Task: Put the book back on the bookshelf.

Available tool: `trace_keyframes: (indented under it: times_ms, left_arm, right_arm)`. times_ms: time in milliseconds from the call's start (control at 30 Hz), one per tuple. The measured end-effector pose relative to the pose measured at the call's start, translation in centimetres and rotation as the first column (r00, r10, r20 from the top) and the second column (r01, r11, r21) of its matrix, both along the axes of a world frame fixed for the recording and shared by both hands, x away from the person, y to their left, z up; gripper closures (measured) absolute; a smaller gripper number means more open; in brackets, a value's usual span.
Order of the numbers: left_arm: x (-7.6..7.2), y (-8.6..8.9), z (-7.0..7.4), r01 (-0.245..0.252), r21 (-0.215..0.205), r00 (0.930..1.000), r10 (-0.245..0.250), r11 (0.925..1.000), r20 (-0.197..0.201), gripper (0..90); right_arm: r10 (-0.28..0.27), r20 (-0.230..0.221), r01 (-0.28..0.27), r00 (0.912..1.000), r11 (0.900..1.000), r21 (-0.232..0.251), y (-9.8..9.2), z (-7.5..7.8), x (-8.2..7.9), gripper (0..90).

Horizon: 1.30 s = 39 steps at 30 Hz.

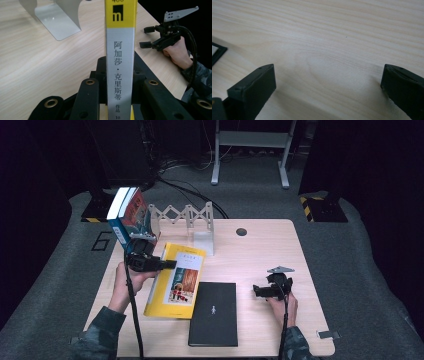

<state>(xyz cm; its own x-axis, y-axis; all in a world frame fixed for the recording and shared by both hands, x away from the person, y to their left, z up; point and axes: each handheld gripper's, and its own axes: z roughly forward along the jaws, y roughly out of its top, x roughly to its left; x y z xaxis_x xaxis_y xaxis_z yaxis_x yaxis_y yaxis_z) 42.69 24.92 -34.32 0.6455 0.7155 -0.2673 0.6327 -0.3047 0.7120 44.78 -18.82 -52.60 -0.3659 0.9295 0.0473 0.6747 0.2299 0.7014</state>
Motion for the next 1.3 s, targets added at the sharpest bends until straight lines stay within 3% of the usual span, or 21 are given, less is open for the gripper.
trace_keyframes:
  times_ms: [67,200,400,500,600,667,900,1233,1300]
  left_arm:
    - [-0.1,0.3,0.5,-0.032,0.042,0.9987,0.030,0.9986,0.041,75.3]
    - [0.0,1.3,1.1,-0.085,-0.010,0.9954,0.086,0.9963,0.043,75.3]
    - [0.3,1.8,2.0,-0.130,0.038,0.9860,0.125,0.9908,0.110,75.2]
    - [0.6,2.3,2.1,-0.175,0.036,0.9741,0.168,0.9838,0.151,75.1]
    - [1.1,2.6,2.3,-0.207,0.036,0.9658,0.198,0.9777,0.167,75.1]
    - [1.3,2.8,2.4,-0.217,0.050,0.9615,0.205,0.9748,0.183,75.1]
    - [2.5,3.0,2.6,-0.284,0.074,0.9359,0.260,0.9559,0.237,74.8]
    - [4.2,3.2,2.3,-0.323,0.061,0.9208,0.299,0.9445,0.251,74.7]
    - [4.7,3.2,2.2,-0.339,0.059,0.9130,0.313,0.9390,0.261,74.7]
  right_arm:
    - [-0.012,0.009,0.013,0.9999,1.000,-0.014,0.1,-0.1,0.1,0.0]
    - [-0.009,0.023,0.010,0.9997,1.000,-0.026,0.1,-0.2,0.1,0.0]
    - [-0.023,0.032,0.024,0.9992,1.000,-0.016,0.1,-0.3,0.1,0.0]
    - [-0.025,0.027,0.025,0.9993,1.000,-0.019,0.2,-0.3,0.0,0.0]
    - [-0.026,0.028,0.026,0.9993,1.000,-0.017,0.2,-0.3,0.0,0.0]
    - [-0.025,0.029,0.025,0.9993,1.000,-0.016,0.1,-0.3,0.0,0.0]
    - [-0.024,0.031,0.024,0.9992,1.000,-0.015,0.1,-0.3,0.0,0.0]
    - [-0.023,0.031,0.024,0.9993,1.000,-0.015,0.1,-0.3,0.0,0.0]
    - [-0.022,0.030,0.023,0.9993,1.000,-0.016,0.1,-0.3,0.0,0.0]
